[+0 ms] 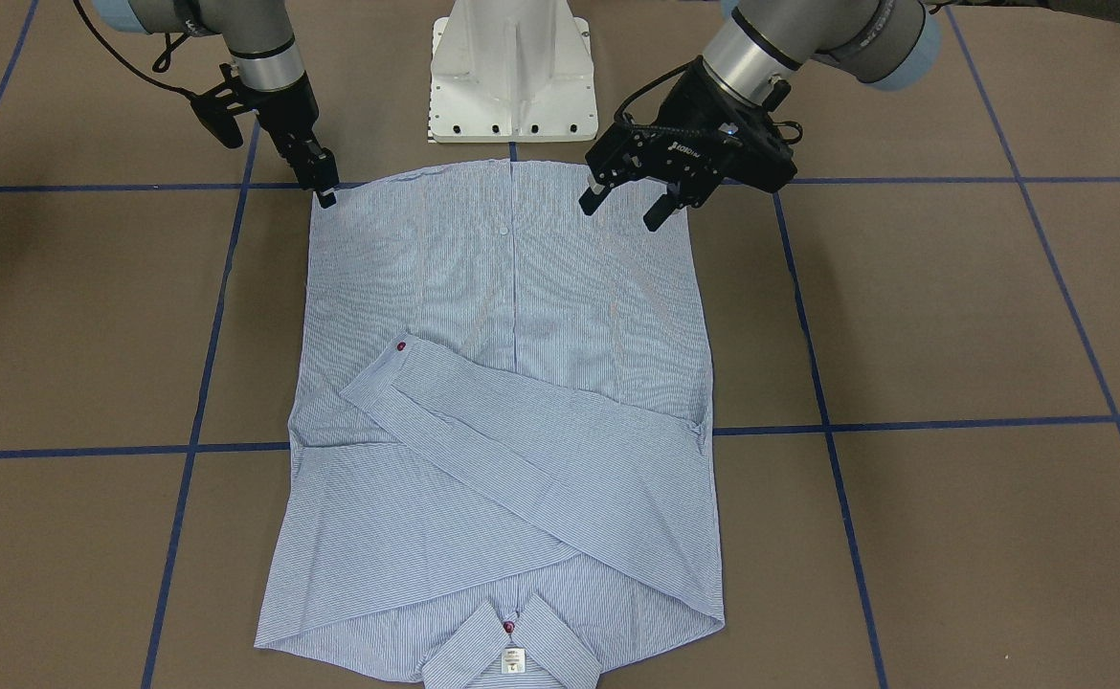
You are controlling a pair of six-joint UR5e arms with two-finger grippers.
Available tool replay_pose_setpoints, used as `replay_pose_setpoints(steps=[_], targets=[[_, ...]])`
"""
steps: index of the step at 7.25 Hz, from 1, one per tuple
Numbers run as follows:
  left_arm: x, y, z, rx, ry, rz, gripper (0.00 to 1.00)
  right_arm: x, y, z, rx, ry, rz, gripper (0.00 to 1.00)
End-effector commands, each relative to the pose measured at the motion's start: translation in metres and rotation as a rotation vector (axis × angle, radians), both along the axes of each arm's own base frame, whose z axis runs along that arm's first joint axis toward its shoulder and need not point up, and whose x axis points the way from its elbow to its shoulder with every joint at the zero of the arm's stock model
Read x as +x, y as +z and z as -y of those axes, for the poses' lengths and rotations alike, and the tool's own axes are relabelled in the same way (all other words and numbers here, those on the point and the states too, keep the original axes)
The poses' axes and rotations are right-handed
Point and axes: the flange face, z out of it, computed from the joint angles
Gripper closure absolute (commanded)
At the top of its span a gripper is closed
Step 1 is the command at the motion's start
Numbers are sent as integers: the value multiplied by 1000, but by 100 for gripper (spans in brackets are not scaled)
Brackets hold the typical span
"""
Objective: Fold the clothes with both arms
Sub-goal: 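Slide the left gripper along the shirt's side edge toward the hem corner nearest it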
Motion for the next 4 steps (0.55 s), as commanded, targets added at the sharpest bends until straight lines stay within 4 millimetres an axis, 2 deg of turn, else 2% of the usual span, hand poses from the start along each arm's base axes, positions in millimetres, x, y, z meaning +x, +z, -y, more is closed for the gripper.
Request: replay_pose_setpoints(steps=[1, 4], targets=[[-5, -3, -3, 2, -3, -8, 2, -5, 7, -1, -6, -4, -14, 41], [-8, -1, -5, 0, -4, -7, 1, -7, 10, -2, -9, -9, -19, 50]])
